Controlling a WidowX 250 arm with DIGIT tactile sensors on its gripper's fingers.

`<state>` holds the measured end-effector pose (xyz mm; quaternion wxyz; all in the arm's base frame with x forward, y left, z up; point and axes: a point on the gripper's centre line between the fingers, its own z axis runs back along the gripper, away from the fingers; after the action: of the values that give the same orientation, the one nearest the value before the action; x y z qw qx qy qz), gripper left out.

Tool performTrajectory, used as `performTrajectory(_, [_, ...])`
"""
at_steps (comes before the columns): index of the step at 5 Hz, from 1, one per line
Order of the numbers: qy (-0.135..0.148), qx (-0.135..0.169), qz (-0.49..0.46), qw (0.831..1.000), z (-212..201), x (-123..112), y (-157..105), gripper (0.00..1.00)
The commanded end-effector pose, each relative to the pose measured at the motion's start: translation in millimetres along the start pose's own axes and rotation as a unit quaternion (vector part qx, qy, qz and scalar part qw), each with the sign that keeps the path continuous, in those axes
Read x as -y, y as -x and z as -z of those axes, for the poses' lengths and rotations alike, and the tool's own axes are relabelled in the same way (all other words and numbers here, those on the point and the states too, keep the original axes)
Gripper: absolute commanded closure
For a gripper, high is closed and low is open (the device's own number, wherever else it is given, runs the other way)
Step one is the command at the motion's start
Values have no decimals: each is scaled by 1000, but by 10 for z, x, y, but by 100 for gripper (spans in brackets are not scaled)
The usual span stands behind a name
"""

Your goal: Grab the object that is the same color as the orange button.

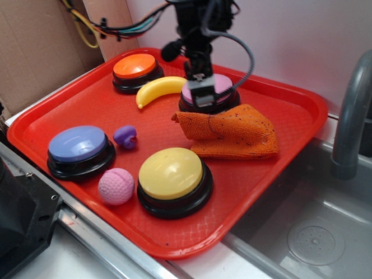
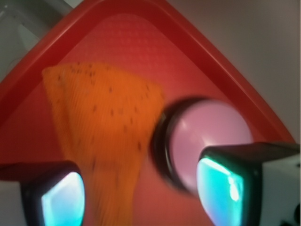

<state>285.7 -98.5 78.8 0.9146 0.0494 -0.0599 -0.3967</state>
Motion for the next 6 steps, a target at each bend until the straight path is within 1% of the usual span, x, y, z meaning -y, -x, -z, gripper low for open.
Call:
performTrajectory(1, [1,22,109,994,236,248,-384,0])
performTrajectory(2, [7,37,142,989,247,373,-412,0])
performTrajectory(3, [18,32,149,988,274,425,-399,0])
performTrajectory(4, [33,-1,122,992,394,405,-408,0])
performTrajectory(5, [36,-26,100,994,451,383,-407,100])
performTrajectory(6, [29,-30,85,995,451,347,-387,100])
